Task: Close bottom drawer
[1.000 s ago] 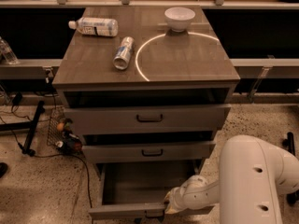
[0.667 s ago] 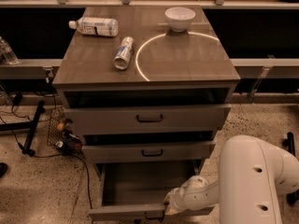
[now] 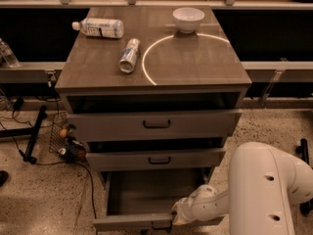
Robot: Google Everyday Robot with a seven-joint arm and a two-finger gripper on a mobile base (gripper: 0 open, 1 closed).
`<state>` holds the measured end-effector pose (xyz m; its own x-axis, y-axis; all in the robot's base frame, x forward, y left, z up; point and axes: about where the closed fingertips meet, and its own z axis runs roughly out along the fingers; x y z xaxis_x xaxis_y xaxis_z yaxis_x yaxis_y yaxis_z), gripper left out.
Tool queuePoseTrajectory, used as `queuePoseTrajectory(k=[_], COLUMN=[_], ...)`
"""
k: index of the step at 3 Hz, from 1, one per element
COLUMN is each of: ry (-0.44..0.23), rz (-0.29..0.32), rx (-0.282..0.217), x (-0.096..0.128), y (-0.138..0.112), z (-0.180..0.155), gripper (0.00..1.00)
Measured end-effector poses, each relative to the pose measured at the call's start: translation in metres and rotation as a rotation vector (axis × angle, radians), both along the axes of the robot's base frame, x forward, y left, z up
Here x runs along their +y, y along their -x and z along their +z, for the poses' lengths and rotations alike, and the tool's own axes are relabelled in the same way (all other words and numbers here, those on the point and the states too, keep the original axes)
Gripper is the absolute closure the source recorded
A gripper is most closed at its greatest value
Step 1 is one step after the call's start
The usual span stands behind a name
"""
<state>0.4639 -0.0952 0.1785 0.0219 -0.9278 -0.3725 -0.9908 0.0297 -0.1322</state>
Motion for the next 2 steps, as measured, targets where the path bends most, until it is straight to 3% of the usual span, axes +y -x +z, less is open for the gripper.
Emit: queuePoseTrajectory(k=[1, 2], ry=[0.0, -0.002], rz=[0.0, 0.015], rx=[0.0, -0.045], x=[0.0, 0.007], y=[0.0, -0.02], z=[0.0, 0.005], gripper=[0.05, 0.0])
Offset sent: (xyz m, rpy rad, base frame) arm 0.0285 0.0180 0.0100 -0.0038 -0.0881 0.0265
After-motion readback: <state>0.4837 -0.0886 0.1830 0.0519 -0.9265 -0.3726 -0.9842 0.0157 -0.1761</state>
